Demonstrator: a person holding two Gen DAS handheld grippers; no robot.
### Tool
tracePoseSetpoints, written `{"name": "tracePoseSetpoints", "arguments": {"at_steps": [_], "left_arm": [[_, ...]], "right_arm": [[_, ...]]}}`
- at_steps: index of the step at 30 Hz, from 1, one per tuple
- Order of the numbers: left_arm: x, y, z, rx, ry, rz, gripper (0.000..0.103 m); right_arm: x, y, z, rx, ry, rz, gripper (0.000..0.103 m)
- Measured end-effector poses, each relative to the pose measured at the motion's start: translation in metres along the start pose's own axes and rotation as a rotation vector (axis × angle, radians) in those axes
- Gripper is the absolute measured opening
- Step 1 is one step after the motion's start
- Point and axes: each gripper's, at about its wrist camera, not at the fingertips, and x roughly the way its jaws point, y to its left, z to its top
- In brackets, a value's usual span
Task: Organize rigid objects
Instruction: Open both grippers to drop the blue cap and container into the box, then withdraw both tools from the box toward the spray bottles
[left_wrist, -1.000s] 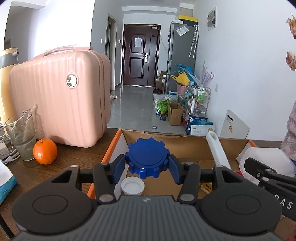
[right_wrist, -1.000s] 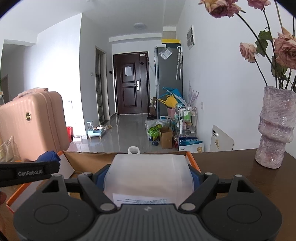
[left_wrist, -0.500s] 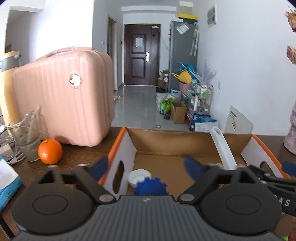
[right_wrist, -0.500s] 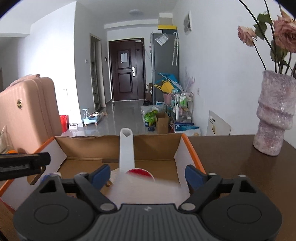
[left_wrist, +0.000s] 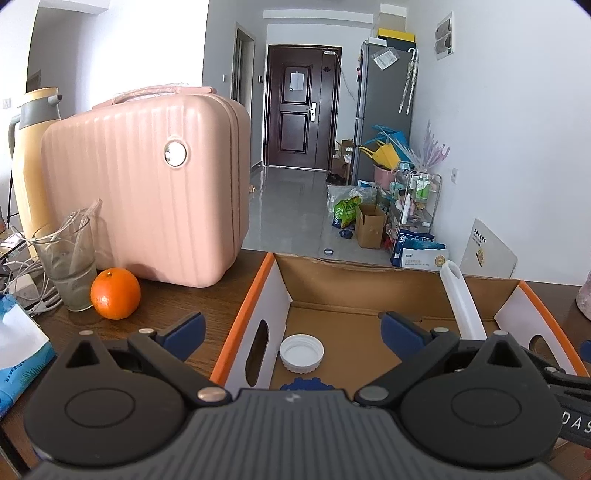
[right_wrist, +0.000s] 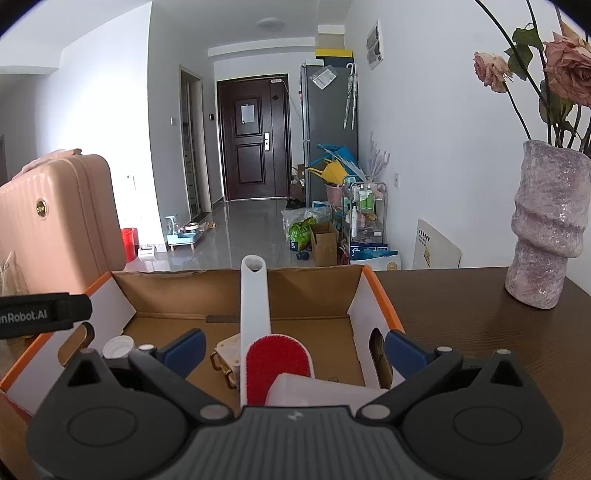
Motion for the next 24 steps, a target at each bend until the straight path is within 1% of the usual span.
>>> {"name": "tracePoseSetpoints", "arguments": {"at_steps": [4, 11, 17, 24], "left_arm": [[-0.007, 0.002, 0.000, -0.012, -0.003, -0.008, 0.103], [-0.027, 0.002, -0.004, 0.003, -0.030, 0.000, 0.103], [-0.047, 0.005, -0.014, 0.020, -0.038, 0.000, 0.103], [-0.070, 0.011, -0.025, 0.027, -0.034, -0.005, 0.103]], "right_arm": [[-0.006, 0.001, 0.002, -0.002, -0.010, 0.002, 0.103], [-0.023, 0.001, -0.001, -0.019, -0.027, 0.012, 0.103], [-0.047, -0.001, -0.008, -0.030, -0.047, 0.025, 0.103], [-0.078, -0.002, -0.021, -0.041, -0.074, 0.014, 0.103]]}}
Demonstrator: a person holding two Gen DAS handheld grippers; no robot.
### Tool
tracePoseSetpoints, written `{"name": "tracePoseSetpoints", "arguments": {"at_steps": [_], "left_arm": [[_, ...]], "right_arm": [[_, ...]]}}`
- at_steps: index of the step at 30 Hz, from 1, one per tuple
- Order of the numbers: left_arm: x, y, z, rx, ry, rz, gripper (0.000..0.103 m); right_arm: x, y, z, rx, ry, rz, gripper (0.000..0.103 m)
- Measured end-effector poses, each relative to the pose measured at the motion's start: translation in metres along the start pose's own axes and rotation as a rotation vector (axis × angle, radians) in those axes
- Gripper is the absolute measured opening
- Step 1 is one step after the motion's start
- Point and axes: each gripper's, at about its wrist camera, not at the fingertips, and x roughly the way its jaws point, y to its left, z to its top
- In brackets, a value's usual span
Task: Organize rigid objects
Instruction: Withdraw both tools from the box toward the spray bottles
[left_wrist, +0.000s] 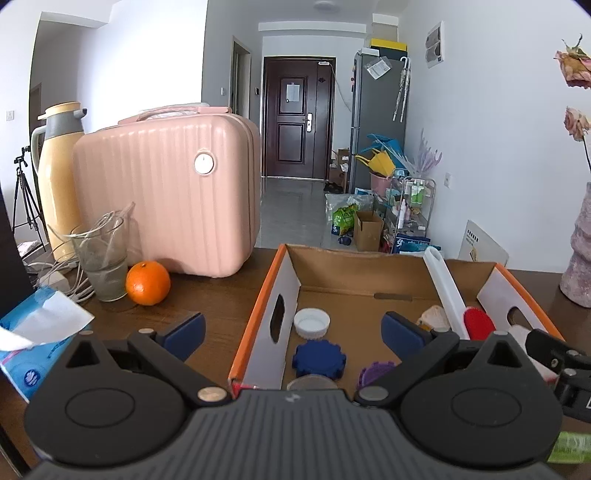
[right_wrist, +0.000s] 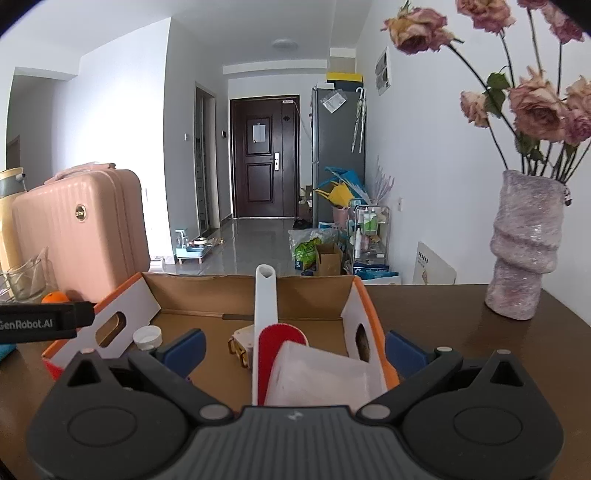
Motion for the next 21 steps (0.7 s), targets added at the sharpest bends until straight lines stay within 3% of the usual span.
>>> {"name": "tracePoseSetpoints", "arguments": {"at_steps": [21], "left_arm": [[-0.075, 0.020, -0.044, 0.019, 0.016, -0.017, 0.103]], "right_arm": [[-0.079, -0.003, -0.043, -0.021, 0.022, -0.012, 0.103]]}}
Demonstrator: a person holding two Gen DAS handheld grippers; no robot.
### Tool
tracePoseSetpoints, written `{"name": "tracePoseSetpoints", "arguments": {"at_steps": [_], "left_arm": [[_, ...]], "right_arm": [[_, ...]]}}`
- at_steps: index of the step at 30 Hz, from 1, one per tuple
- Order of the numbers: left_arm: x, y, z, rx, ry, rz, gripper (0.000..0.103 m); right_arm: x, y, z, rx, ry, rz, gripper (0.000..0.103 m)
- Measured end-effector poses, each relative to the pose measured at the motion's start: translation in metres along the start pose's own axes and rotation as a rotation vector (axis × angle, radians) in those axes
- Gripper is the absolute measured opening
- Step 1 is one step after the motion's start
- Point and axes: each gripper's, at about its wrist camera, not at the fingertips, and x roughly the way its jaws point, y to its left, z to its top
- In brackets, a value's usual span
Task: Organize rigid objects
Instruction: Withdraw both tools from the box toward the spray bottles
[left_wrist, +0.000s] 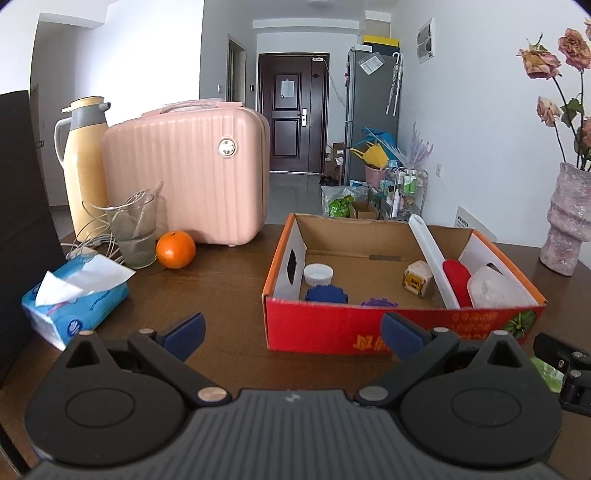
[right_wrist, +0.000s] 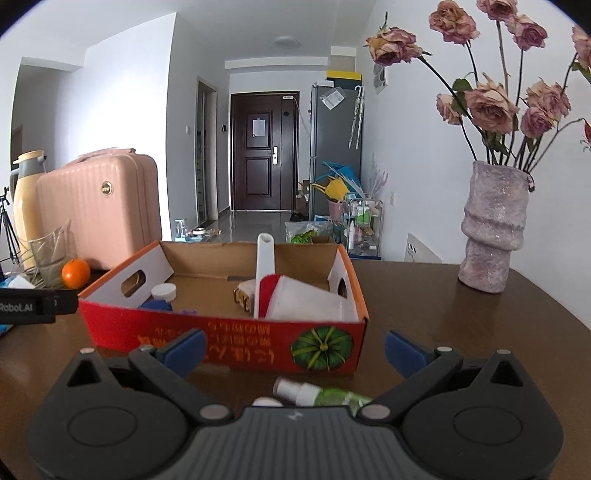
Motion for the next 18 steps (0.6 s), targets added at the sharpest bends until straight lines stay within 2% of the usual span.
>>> {"name": "tracePoseSetpoints", "arguments": {"at_steps": [18], "left_arm": [[-0.048, 0.007, -0.043, 0.030, 0.041, -0.050, 0.103]], "right_arm": [[-0.048, 0.009, -0.049, -0.017, 0.067, 0.024, 0.103]]}}
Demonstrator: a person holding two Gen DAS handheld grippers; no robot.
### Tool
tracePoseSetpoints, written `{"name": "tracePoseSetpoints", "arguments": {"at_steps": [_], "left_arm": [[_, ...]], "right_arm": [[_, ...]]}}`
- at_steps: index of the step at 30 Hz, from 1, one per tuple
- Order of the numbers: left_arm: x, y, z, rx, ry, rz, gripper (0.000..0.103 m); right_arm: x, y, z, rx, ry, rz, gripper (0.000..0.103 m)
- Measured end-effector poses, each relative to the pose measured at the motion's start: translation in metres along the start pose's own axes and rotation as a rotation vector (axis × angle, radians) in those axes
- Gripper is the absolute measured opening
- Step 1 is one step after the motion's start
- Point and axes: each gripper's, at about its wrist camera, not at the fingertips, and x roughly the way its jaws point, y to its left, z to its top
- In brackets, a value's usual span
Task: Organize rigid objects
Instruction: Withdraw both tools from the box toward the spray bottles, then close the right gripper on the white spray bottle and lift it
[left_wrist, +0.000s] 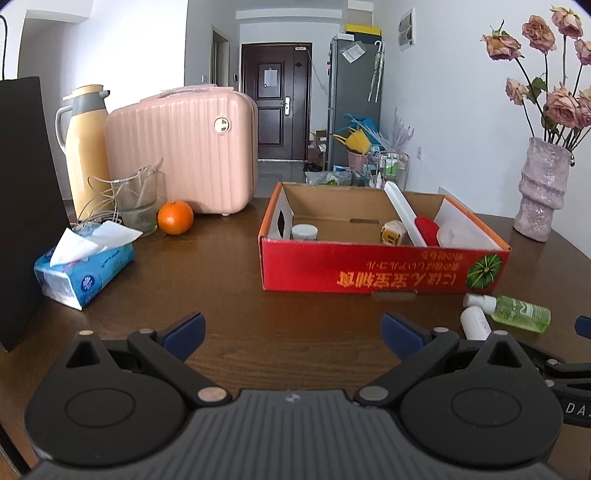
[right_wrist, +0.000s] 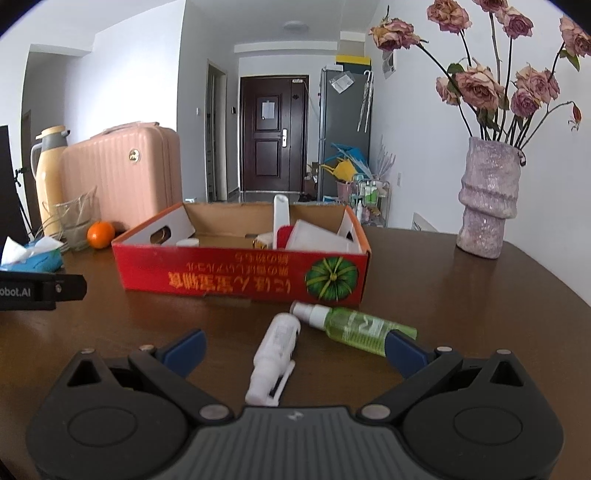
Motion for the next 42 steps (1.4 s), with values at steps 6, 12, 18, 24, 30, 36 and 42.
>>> {"name": "tracePoseSetpoints", "arguments": {"at_steps": [6, 12, 18, 24, 30, 36, 42], "left_arm": [[0.000, 0.002, -0.001, -0.006, 0.007, 0.004, 0.103], [0.003, 0.003, -0.002, -0.010, 0.018, 0.004, 0.103], [0.007, 0.008, -0.001, -0.029, 0.036, 0.014, 0.103], [0.010, 0.009, -0.001, -0.033, 0.048, 0.016, 0.103], [0.012, 0.012, 0.000, -0.042, 0.061, 0.021, 0.103], [0.011, 0.015, 0.001, -0.057, 0.067, 0.016, 0.103], [0.011, 0.016, 0.002, -0.065, 0.073, 0.018, 0.103]], "right_arm": [[0.001, 0.001, -0.001, 0.000, 0.011, -0.007, 0.103], [0.005, 0.002, 0.000, 0.006, 0.040, 0.031, 0.103], [0.039, 0.010, 0.001, -0.022, 0.151, 0.026, 0.098], [0.073, 0.006, 0.005, 0.017, 0.239, 0.035, 0.089], [0.095, 0.009, 0.008, 0.033, 0.272, 0.016, 0.083], [0.092, 0.012, 0.009, 0.023, 0.245, 0.009, 0.045], [0.086, 0.017, 0.007, -0.011, 0.217, 0.003, 0.032]]}}
